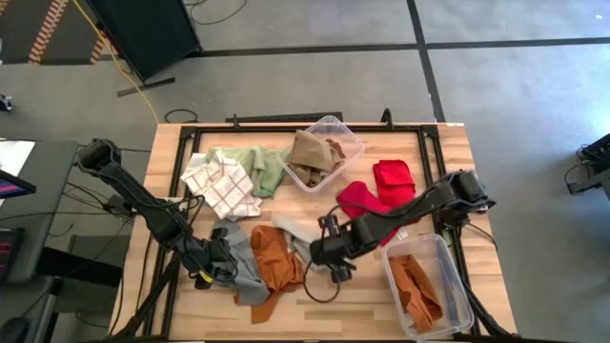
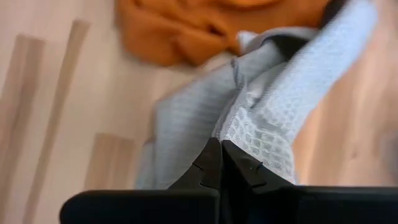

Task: Sort towels by color in basket
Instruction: Put the light gray towel into the top transparent bin

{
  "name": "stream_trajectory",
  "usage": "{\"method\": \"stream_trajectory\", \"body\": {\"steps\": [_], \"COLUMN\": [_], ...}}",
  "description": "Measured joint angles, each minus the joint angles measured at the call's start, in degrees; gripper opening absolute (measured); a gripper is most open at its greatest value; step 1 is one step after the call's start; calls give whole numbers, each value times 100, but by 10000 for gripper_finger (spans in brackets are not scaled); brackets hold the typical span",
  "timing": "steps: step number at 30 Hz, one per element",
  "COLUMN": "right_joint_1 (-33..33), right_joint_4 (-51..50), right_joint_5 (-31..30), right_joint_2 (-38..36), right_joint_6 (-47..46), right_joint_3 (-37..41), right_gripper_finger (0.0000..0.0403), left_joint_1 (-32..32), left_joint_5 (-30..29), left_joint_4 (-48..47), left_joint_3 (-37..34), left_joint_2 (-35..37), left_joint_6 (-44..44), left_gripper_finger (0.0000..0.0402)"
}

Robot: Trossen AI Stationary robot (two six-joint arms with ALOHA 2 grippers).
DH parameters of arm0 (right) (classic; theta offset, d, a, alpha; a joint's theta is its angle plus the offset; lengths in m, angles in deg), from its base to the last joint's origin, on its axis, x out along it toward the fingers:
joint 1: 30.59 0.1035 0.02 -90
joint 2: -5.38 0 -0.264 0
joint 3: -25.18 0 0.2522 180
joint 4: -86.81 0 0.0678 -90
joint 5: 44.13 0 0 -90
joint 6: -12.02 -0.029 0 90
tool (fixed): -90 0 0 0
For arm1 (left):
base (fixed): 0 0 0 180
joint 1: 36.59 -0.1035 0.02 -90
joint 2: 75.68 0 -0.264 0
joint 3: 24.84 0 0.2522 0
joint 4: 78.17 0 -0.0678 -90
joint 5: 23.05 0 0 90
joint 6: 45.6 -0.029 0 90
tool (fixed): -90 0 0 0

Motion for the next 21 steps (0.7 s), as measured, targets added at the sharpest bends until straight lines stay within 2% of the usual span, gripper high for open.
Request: {"method": "stream_trajectory", "body": {"steps": [7,21], "right_joint_1": [223,234], "right_joint_4": [-20,-13], "right_joint_5": [2,1], "right_joint_2": [-44,-50], "right_joint_6": [-218,-295], "right_joint_3": [0,0], "right_gripper_finger": [31,32], "left_joint_1": [0,2], "left_joint_5": [0,0], "left_joint_4": [-4,0], "left_joint_3": [0,0], "left_joint_2": [0,0], "left_joint_6": [-1,20], "left_gripper_finger": [185,185]}}
